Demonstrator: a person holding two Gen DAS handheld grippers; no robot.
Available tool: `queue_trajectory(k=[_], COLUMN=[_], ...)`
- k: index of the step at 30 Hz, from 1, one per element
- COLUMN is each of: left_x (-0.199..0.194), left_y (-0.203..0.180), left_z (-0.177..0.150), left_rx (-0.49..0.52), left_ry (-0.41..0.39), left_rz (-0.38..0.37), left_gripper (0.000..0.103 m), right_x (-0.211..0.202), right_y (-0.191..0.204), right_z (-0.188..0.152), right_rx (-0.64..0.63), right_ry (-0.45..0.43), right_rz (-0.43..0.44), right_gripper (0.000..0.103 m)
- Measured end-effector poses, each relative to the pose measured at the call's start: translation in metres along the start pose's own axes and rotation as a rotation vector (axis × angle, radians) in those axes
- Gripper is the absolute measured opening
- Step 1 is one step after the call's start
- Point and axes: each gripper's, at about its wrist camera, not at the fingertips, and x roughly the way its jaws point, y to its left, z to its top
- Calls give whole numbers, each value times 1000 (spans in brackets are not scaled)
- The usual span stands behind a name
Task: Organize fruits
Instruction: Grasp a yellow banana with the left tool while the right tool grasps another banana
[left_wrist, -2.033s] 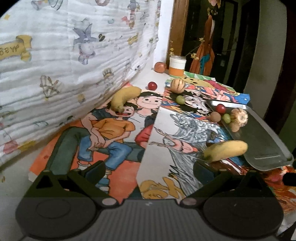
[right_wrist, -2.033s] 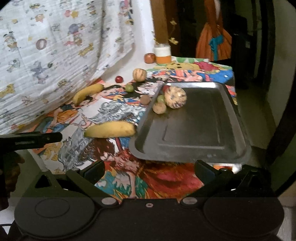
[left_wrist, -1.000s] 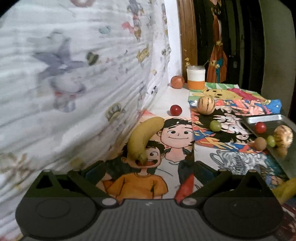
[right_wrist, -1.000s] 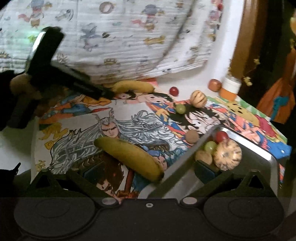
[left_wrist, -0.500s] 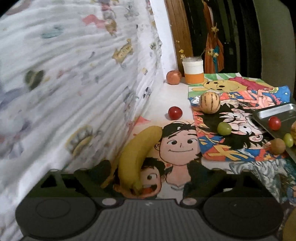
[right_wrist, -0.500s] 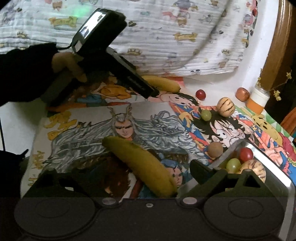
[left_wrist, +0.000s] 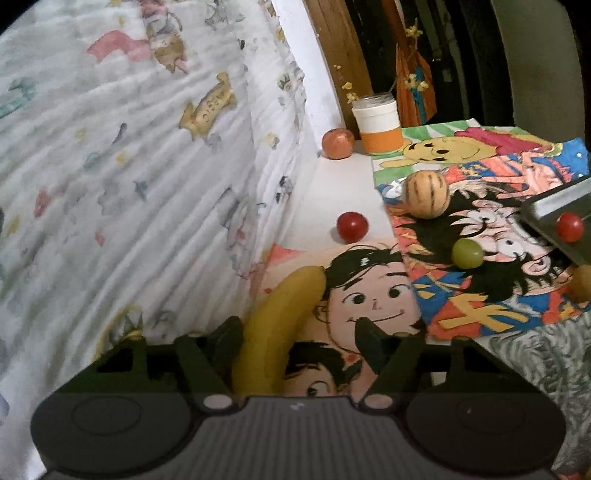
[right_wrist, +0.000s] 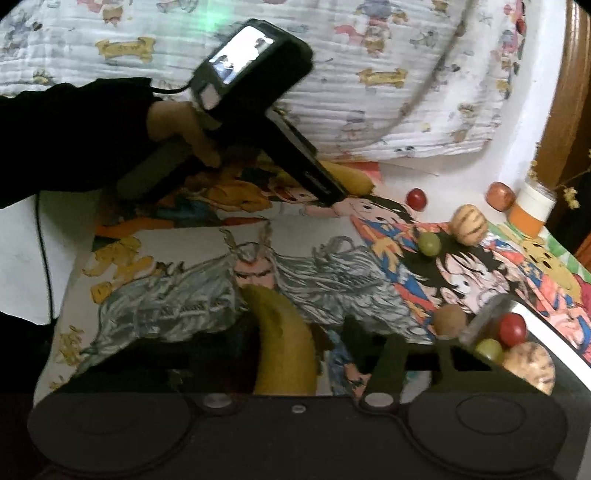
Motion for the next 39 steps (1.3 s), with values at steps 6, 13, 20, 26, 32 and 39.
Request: queue_trajectory(k=[6, 13, 20, 26, 32, 39], left_x=[1, 14, 19, 17, 10, -5], left_y=[2, 2, 5, 5, 0, 1], left_z=[0, -3, 2, 1, 1, -1], left_rx=[42, 53, 31, 63, 77, 57], left_ry=[6, 45, 73, 76, 76, 91], left_rz=[13, 8, -1, 34, 34, -35], left_gripper=[60, 58, 55, 40, 37, 35], right_x=[12, 30, 28, 21, 18, 18], right_y=[3, -1, -6, -13, -11, -10], right_z=[12, 25, 24, 16, 14, 17], right_rx=[-2, -11, 42, 132, 147, 184], right_ry=[2, 3, 9, 34, 33, 28], right_rz=[-18, -31, -25, 3, 4, -10], right_gripper=[30, 21, 29, 35, 33, 30])
